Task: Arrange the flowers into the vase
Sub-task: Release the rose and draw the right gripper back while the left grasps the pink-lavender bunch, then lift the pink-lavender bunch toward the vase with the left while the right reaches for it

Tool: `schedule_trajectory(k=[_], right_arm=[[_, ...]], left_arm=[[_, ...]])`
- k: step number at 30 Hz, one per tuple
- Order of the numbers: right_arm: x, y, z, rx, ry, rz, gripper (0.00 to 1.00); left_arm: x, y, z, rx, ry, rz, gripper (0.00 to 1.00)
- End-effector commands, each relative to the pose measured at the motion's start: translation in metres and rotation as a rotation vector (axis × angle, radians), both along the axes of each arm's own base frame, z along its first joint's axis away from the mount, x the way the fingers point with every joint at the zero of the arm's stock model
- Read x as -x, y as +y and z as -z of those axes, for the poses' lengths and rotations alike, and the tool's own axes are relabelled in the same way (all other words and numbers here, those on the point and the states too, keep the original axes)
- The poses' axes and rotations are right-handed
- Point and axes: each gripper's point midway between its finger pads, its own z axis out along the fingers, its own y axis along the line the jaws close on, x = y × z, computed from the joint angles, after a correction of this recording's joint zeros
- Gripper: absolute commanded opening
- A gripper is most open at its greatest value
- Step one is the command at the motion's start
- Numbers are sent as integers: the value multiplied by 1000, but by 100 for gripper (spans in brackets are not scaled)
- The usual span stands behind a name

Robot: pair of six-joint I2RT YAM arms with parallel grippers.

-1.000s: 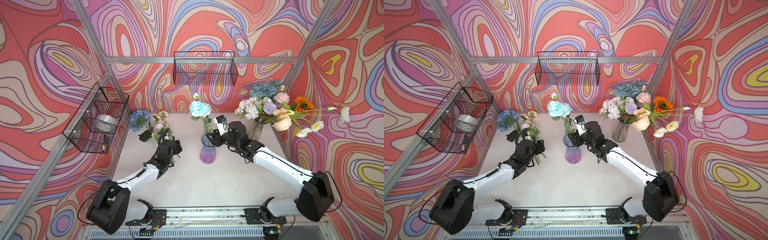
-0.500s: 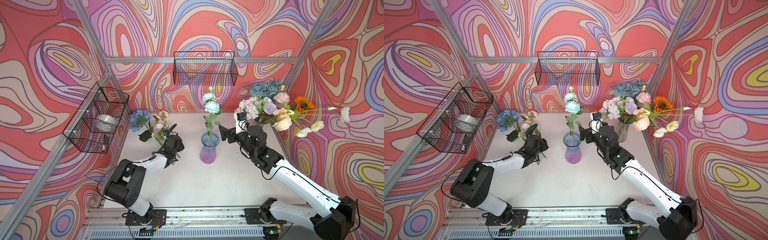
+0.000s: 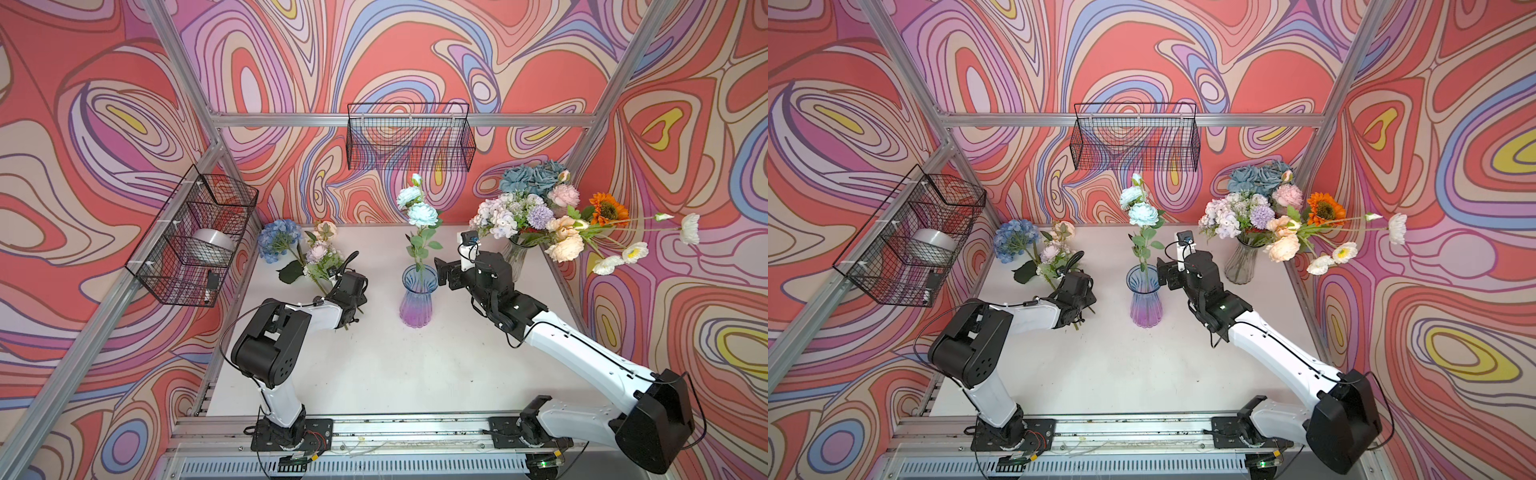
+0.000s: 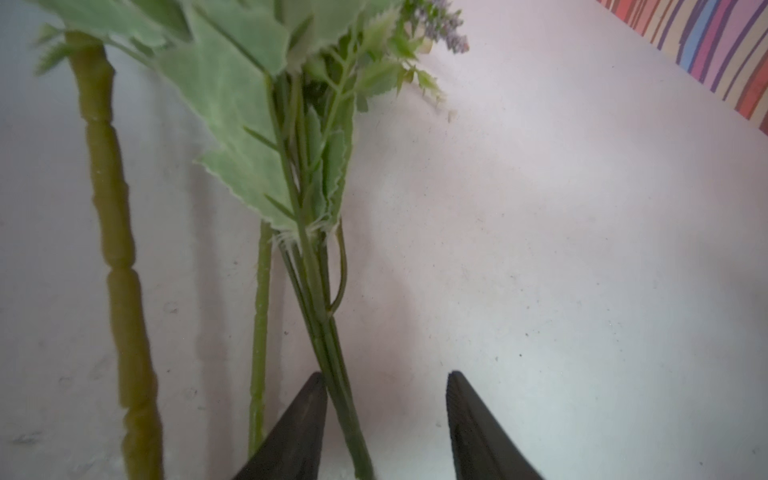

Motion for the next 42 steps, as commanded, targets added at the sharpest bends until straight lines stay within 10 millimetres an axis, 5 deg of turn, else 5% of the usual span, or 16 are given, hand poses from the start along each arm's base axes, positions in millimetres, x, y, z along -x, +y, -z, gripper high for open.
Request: schedule_trajectory(k=[1,6,12,19,24,33,42], right_arm=[[-3,0,-13,-2,-31,5,98],[-1,-2,-16,0,-40,13,98],[2,-5,-20,-10,-52,16,98],[7,-4,-40,-104,-119,4,98],[20,18,-53,-144,-100,-141,98],[29,43,-66,-200,-78,-285,85],[43,56,-74,-244,-75,-381,74]], left_arm=[[-4,7,11,-5,28,-48,46],[-4,8,27,2,67,-60,39],[-7,2,25,18,59,-30,1],[-6,-3,2,88,5,-30,0],[-4,-12,-31,203,-81,-15,0],[10,-69,-103,492,-281,275,0],[37,-77,-121,560,-493,426,0]])
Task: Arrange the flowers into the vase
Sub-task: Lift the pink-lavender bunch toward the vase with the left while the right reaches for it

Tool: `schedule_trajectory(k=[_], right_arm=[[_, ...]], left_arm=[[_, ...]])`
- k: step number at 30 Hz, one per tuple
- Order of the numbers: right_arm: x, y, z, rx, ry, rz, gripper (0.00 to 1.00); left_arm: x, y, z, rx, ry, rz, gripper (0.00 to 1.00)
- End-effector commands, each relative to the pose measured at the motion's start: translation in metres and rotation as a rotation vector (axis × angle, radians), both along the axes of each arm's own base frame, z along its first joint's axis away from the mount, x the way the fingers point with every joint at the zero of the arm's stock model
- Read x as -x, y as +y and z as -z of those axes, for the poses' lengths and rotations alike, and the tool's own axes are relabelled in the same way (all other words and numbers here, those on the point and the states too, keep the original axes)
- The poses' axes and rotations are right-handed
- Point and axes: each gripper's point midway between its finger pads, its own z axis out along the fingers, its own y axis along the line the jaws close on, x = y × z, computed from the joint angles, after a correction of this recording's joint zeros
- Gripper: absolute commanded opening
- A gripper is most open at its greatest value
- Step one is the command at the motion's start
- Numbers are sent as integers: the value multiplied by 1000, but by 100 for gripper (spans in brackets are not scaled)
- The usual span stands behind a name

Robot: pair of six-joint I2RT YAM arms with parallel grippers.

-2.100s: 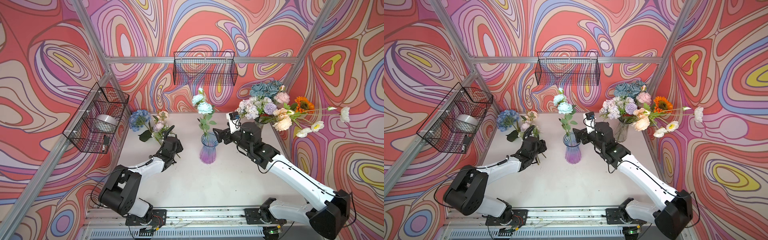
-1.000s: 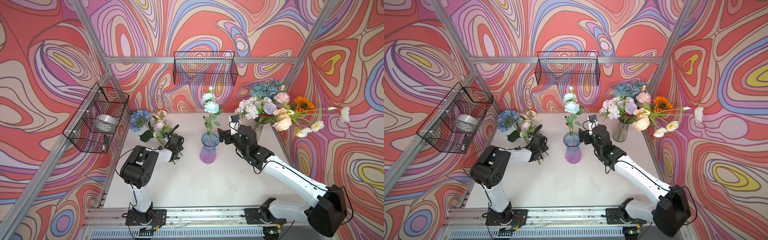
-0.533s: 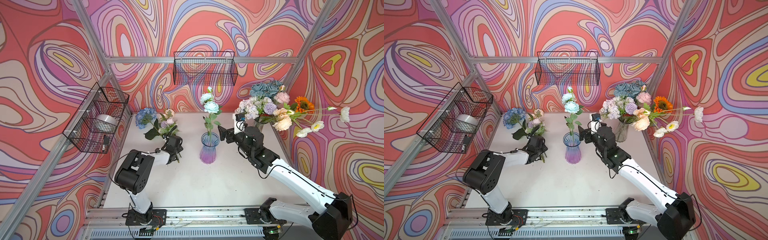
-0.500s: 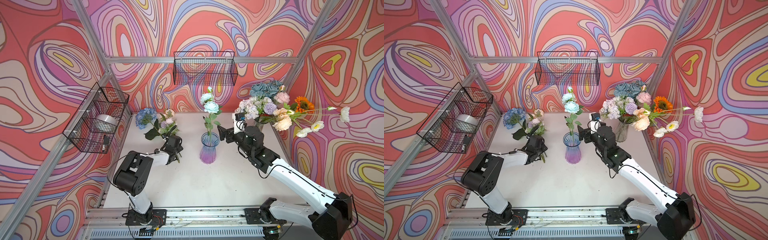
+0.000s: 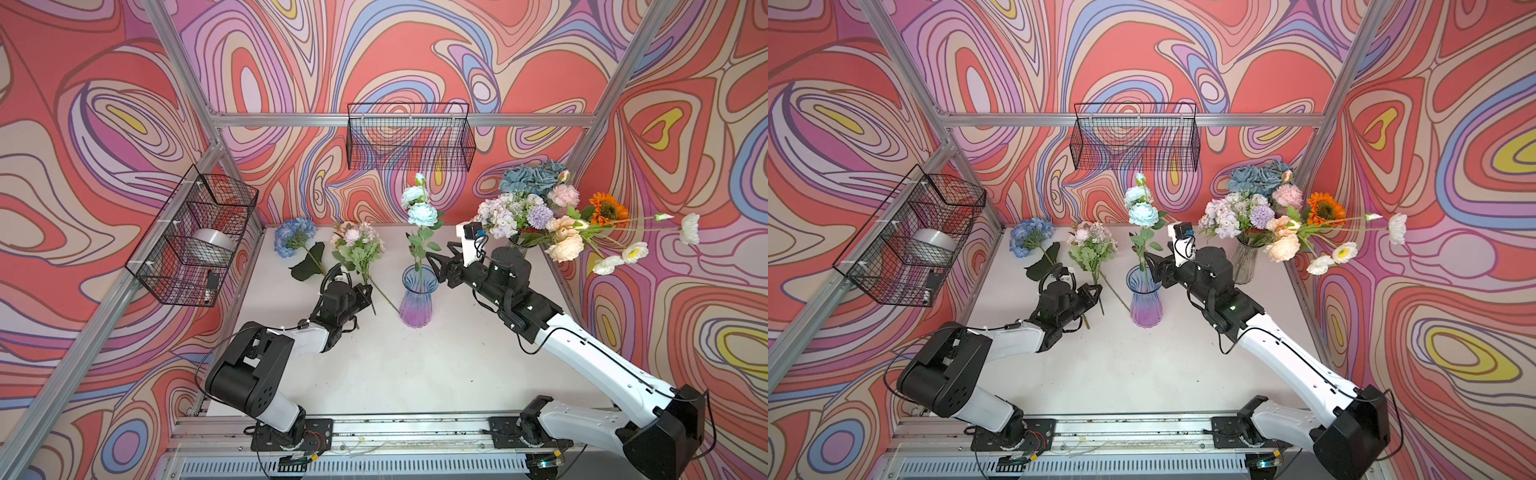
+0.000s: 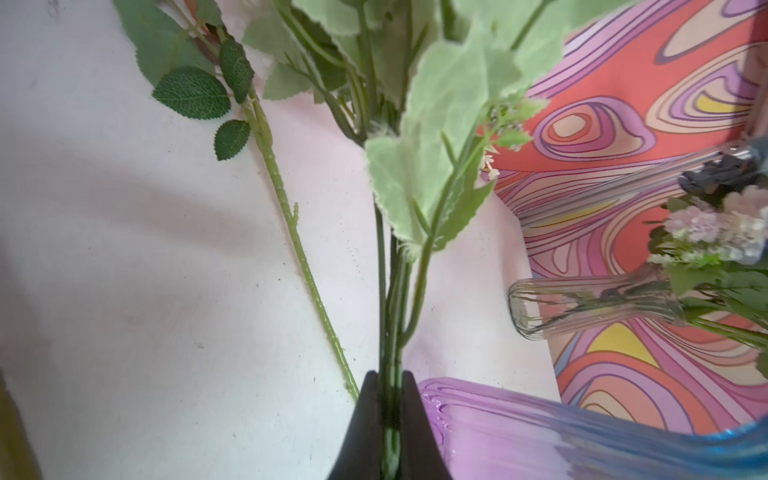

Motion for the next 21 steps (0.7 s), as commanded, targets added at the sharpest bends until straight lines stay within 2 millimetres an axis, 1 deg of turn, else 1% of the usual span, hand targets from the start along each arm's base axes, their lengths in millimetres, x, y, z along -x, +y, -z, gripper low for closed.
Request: schedule_trajectory(k=[1,5,7,10,13,16,18,20,21], right_arm=[[9,7,-12,-33,-9,-58,73],[15,17,-16,-71,10,-122,70],[13,22,-16,-81,45,-129,64],[14,34,-15,-80,69,-157,59],[21,53,-16,-80,64,-203,57],[31,78,-15,-71,66,-264,56],[37,98,-14,-62,70,-318,56],[40,114,-13,-69,81,-367,59],[42,121,-13,-81,85,-396,60]], left_arm=[[4,-13,-53,79,-245,83,0],[10,-9,-76,59,-356,90,0],[13,-7,-92,32,-417,92,0],[17,-1,-119,-18,-491,76,0],[22,8,-144,-69,-555,44,0],[32,15,-171,-105,-626,23,0],[41,13,-190,-129,-681,35,0],[50,8,-204,-151,-725,54,0],[55,3,-206,-166,-738,79,0]])
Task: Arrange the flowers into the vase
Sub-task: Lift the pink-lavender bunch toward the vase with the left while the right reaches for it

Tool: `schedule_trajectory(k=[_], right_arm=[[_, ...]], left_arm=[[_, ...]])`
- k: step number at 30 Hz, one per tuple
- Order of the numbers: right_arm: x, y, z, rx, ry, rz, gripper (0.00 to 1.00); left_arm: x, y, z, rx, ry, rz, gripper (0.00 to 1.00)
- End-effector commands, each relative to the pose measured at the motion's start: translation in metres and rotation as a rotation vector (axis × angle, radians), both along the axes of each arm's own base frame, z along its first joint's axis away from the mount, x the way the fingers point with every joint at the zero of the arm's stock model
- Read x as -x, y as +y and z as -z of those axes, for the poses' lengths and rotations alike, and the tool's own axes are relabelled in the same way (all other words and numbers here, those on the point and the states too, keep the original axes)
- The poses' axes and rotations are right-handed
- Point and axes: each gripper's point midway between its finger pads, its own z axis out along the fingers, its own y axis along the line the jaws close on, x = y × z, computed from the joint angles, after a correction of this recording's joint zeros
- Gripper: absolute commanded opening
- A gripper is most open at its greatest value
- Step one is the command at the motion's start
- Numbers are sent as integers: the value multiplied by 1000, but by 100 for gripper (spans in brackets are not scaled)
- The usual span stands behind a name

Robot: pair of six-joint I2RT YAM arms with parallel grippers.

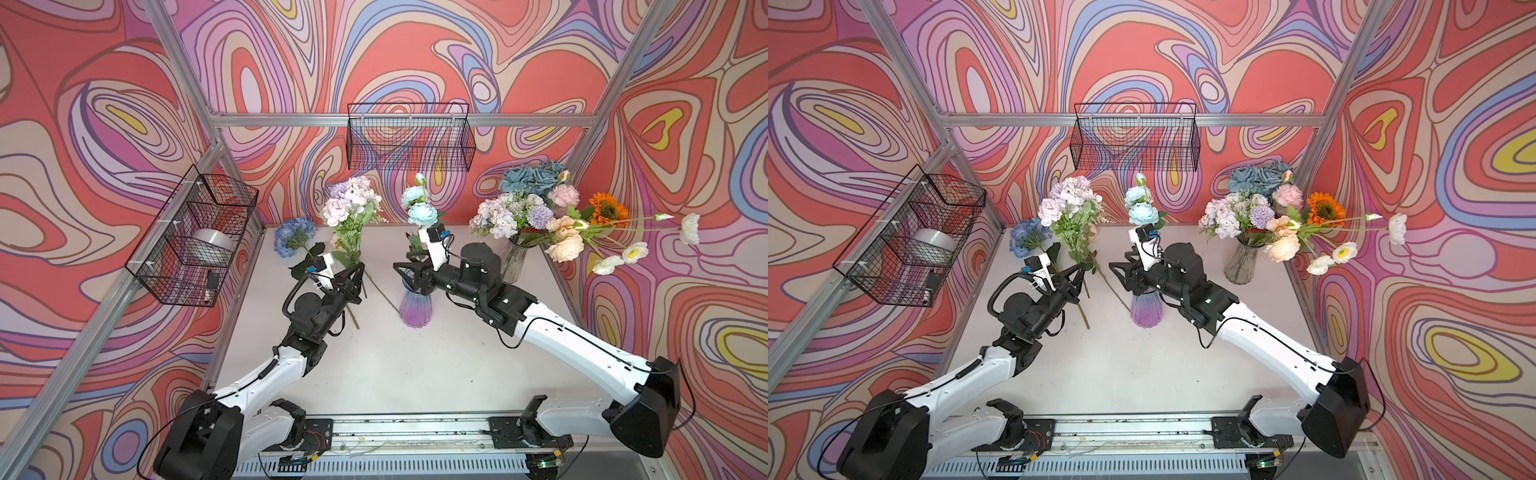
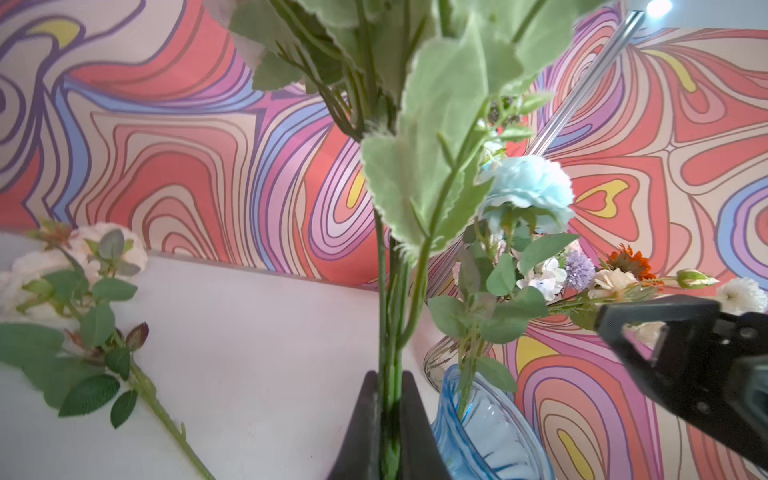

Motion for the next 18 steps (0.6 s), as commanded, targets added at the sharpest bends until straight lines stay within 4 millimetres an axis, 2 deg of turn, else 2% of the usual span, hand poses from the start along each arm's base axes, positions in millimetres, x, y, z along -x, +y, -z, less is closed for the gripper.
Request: schedule_trajectory(k=[1,4,8,11,15,18], right_arm=[[8,24,-9,-45,3,-98,62],[12,36,-15,-96,11,-163,66],[9,39,-18,-117,8,-159,67],[3,32,-20,-123,-2,-105,64],[8,30,-28,-155,-9,-115,59],[6,30,-24,-154,1,-106,53]], left_arm=[[11,-12,-33,-86,-110,16,0],[19,-24,-45,-117,-144,50,0],[28,-38,-50,-127,-179,103,0],[32,-47,-52,-143,-194,137,0],[37,-58,-51,-165,-205,176,0],[42,-65,-52,-169,-220,210,0]])
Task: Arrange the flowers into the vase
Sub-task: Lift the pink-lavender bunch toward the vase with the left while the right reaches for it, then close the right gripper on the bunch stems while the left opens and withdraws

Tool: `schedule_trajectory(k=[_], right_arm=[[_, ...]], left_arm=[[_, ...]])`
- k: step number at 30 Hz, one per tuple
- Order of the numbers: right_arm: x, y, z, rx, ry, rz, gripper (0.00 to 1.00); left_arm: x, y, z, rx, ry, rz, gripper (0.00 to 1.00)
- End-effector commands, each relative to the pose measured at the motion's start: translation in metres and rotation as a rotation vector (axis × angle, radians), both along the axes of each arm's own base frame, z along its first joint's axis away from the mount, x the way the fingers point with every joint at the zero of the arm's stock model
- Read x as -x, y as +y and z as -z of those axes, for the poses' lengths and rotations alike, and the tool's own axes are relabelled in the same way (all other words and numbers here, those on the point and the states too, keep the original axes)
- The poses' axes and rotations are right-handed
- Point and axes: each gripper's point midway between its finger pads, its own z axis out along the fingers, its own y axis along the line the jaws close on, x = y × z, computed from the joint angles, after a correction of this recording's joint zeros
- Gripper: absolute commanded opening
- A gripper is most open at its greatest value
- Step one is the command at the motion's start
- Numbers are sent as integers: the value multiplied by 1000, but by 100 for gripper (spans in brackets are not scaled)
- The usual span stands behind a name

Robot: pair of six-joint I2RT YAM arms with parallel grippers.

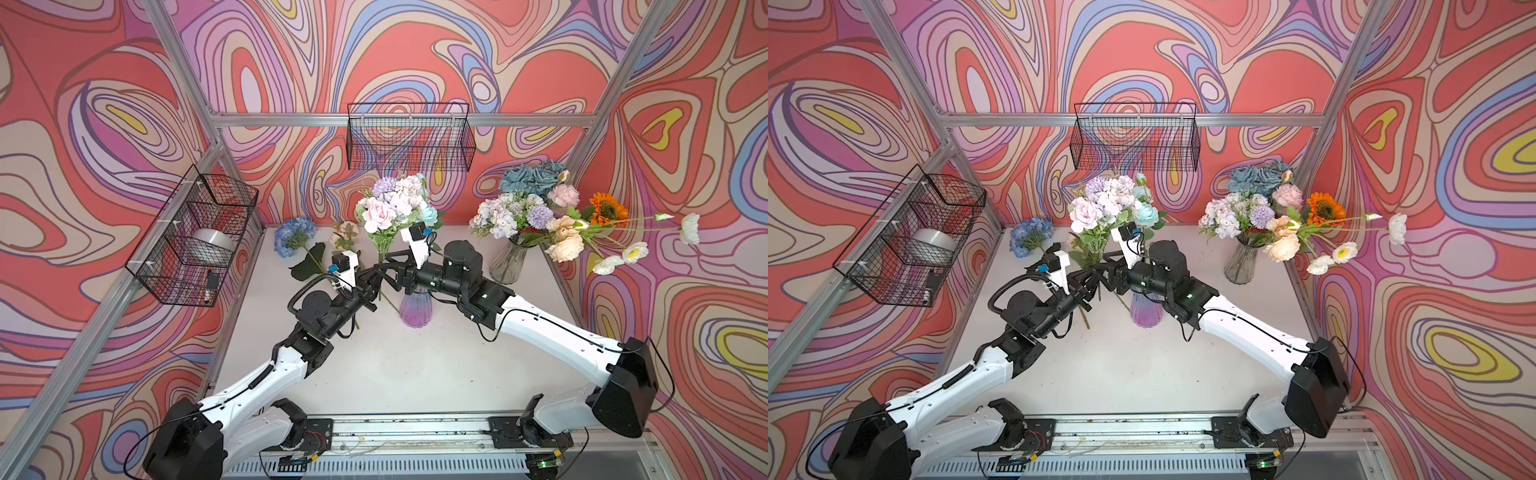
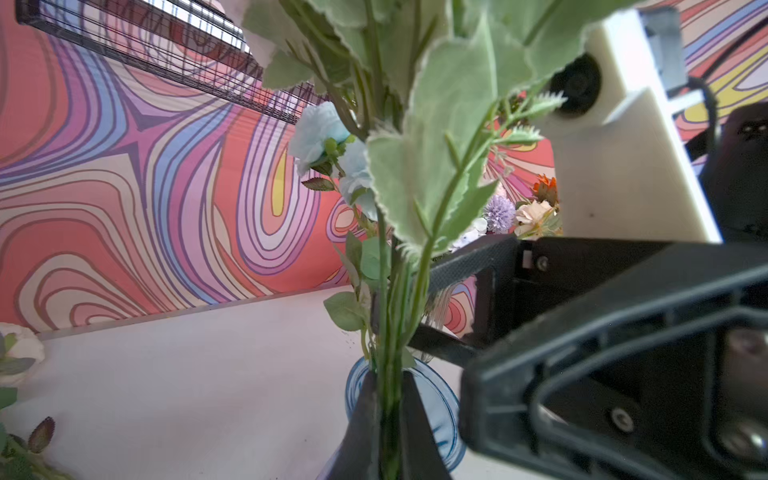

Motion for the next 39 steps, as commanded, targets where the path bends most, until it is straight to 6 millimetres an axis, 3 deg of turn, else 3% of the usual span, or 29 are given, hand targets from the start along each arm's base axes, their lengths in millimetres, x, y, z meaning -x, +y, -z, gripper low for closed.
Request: schedule_trajectory(k=[1,8,12,13,15,16,17,22,30,31,34,39], right_arm=[[1,-4,-14,-42,-17,14,49],[-1,-2,-8,-29,-4,17,15],[1,-2,-7,-21,-4,8,2],[1,-2,-6,-18,-6,7,0],[2,-3,-7,-15,-13,12,0],[1,-5,-7,-12,-16,19,0],[1,-7,-7,-7,-24,31,0],[-4,-28,-11,51,-74,134,0],[-14,-93,-27,184,-197,424,0],[-15,-101,-28,196,-210,463,0],[-20,-119,-31,215,-258,557,0],[-29,-124,-22,200,-299,611,0]], left_arm=[[10,-10,-22,-1,-85,52,0],[16,-14,-21,-11,-93,65,0],[17,-14,-25,-3,-101,65,2],[18,-14,-25,0,-101,66,13],[17,-12,-26,10,-97,58,50],[15,-9,-25,20,-86,40,82],[11,-6,-23,33,-71,13,100],[-2,10,-7,50,-14,-97,100],[-33,44,26,116,148,-266,100],[-36,50,49,116,207,-284,100],[-47,64,66,175,283,-320,100],[-53,65,77,215,334,-307,99]])
